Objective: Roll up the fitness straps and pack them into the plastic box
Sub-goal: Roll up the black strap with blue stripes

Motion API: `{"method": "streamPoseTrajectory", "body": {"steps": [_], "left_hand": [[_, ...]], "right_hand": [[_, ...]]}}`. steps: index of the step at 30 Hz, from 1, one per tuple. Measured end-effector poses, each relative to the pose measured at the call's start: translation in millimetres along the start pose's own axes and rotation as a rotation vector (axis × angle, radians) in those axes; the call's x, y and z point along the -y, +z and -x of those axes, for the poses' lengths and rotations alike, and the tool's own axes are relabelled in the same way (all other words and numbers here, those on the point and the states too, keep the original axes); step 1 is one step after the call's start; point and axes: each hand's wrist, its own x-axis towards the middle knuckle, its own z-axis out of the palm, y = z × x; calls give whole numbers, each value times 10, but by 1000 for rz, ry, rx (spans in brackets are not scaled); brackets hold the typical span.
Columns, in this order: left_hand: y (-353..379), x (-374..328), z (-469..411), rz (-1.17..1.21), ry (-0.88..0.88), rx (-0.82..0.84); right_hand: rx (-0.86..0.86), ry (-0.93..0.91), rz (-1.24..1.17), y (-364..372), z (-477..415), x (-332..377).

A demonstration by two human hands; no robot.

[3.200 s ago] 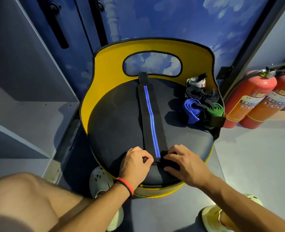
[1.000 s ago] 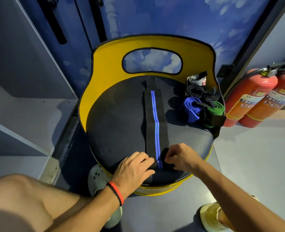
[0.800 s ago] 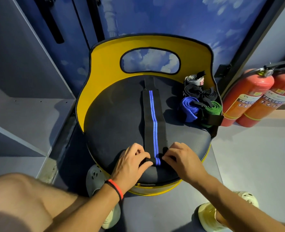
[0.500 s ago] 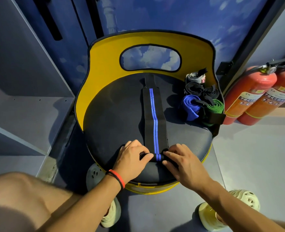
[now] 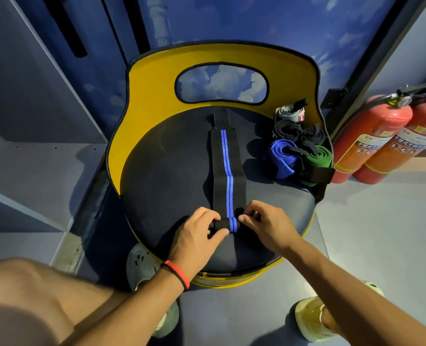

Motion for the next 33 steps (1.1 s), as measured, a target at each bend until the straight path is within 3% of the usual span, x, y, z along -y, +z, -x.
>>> {"method": "streamPoseTrajectory", "body": {"steps": [4,10,15,18,22,29,33], "left_hand": [[9,-21,-1,-75,22,20],[-63,-37,-84,48,-103,48],[-96,-54,-114,145,-256,33],[-147,-64,-190,95,-282,56],[-203,-102,-240,82,-306,73],[-224,-161,-160,131,-383,94],[-218,-161,-104,148,-388,99]], "right_hand": [[-41,21,30,3,-46,14],[-161,-308,209,35,35,29],[-147,-347,222,15,180,11],[-66,-340,275,-5,242,-59],[-89,-284,201,2,164,-98],[141,-148,107,-139,142,-35],[80,-11,-121,-147,235,24]]}}
